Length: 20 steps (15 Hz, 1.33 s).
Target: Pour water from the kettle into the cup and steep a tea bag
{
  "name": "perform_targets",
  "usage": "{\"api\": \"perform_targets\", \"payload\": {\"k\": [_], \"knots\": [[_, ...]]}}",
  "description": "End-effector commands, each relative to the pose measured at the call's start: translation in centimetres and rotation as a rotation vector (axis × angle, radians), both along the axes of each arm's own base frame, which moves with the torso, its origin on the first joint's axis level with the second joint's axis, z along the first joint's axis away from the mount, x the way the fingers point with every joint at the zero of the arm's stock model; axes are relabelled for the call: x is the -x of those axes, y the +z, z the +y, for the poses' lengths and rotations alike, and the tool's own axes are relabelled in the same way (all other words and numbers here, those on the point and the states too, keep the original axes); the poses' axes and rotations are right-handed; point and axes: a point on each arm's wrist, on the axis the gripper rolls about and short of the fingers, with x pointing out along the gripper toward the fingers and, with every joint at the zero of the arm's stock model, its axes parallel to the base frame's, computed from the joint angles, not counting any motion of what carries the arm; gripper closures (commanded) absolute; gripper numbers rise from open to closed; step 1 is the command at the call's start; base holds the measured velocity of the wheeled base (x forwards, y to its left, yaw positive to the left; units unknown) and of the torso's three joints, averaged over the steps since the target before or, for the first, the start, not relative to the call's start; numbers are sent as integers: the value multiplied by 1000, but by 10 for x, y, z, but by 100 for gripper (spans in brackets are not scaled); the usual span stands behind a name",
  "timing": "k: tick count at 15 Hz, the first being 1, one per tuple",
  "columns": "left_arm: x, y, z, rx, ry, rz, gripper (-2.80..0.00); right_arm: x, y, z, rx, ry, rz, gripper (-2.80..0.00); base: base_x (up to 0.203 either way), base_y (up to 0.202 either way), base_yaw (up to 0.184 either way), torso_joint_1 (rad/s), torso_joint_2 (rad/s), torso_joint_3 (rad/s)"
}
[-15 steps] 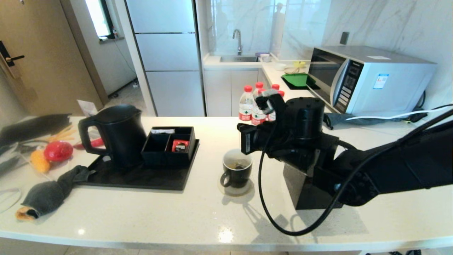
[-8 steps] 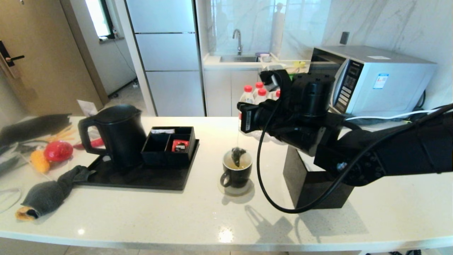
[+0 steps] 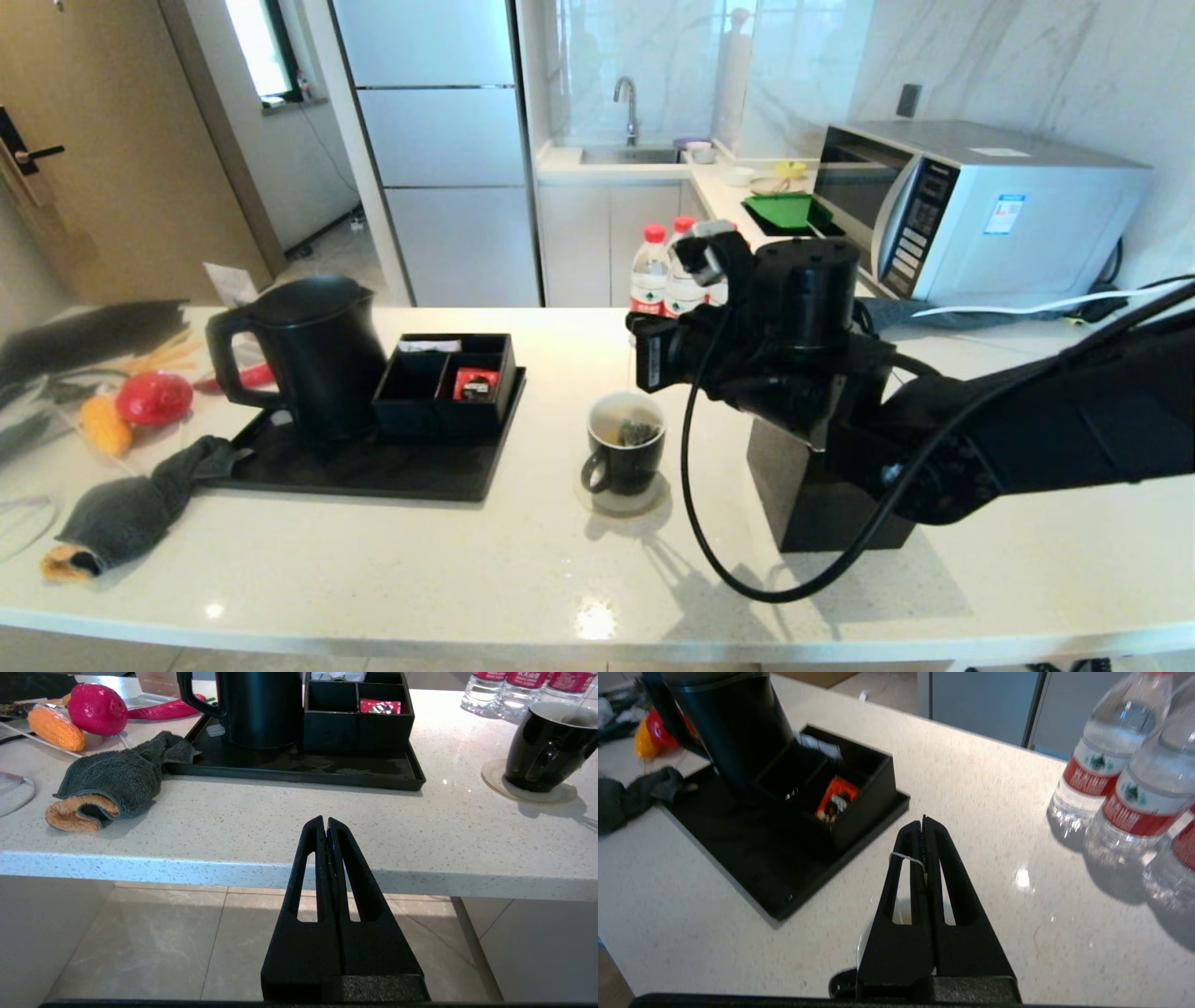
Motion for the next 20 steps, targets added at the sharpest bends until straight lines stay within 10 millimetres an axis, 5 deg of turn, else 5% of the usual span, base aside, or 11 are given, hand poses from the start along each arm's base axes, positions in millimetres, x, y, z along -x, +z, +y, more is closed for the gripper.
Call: {"api": "perform_targets", "payload": {"k": [1, 4, 9, 20], "knots": [[0, 0, 0, 1, 0, -1, 0, 2, -22, 1, 36, 5, 43, 0, 0, 0, 0, 0, 0, 0], [0, 0, 0, 0, 0, -1, 0, 10, -45, -2, 81, 15, 98, 0, 0, 0, 0, 0, 0, 0], [0, 0, 0, 0, 0, -1, 0, 9, -48, -2, 85, 15, 104, 0, 0, 0, 0, 0, 0, 0], [0, 0, 0, 1, 0, -1, 0, 26, 15, -17, -29, 6, -32, 0, 0, 0, 0, 0, 0, 0]]}}
